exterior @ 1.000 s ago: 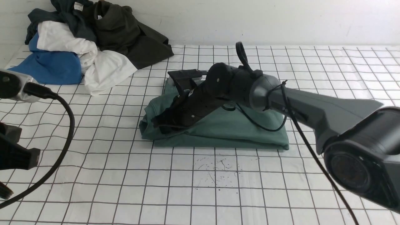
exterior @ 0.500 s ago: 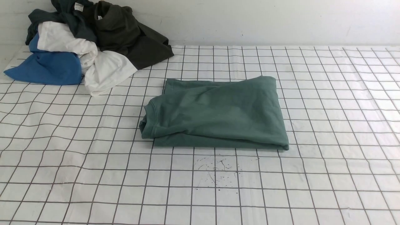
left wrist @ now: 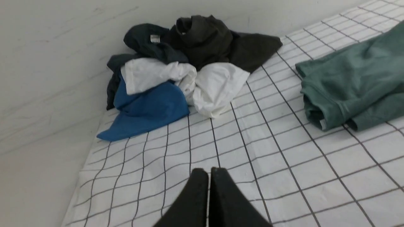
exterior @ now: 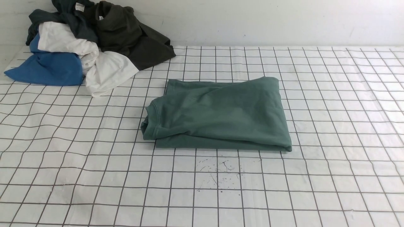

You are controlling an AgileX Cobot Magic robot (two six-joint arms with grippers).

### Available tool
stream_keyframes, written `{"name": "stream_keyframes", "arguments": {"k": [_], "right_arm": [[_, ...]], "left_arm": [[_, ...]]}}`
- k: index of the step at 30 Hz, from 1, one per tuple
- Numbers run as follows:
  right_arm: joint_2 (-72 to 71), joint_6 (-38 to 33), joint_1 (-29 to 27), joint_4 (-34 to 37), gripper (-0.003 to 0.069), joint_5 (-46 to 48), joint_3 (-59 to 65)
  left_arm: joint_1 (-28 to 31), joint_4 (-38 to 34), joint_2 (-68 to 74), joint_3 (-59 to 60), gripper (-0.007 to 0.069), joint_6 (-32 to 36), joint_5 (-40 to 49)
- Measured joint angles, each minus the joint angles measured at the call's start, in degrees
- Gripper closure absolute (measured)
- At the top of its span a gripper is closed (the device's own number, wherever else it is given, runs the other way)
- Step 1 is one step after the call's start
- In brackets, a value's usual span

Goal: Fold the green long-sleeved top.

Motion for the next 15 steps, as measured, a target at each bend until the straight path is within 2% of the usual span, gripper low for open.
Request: {"name": "stream_keyframes", "arguments": {"k": [3, 6, 7, 10, 15], "right_arm": [[-10.65, -0.89, 0.47, -0.06, 0.0665, -10.62, 17.50], [-22.55, -1.41, 0.53, -0.85, 0.0665, -18.34, 29.11], [-23.40, -1.40, 0.53, -0.85, 0.0665, -18.34, 29.72], [-38.84, -1.29, 0.53, 2.24, 0.0665, -17.76, 36.50], [-41.58, -0.52, 0.59, 6.85, 0.0665, -16.38, 39.41]], "left_arm": [[0.00, 0.06, 0.00, 1.37, 0.0632, 0.00, 0.05], [0.00, 0.06, 0.00, 2.79, 0.0632, -0.05, 0.18], [0.00, 0.06, 0.00, 2.79, 0.0632, -0.05, 0.19], [0.00, 0.06, 0.00, 3.75, 0.0632, -0.12, 0.58], [0.00, 0.12, 0.00, 3.82, 0.0632, -0.12, 1.25]]}}
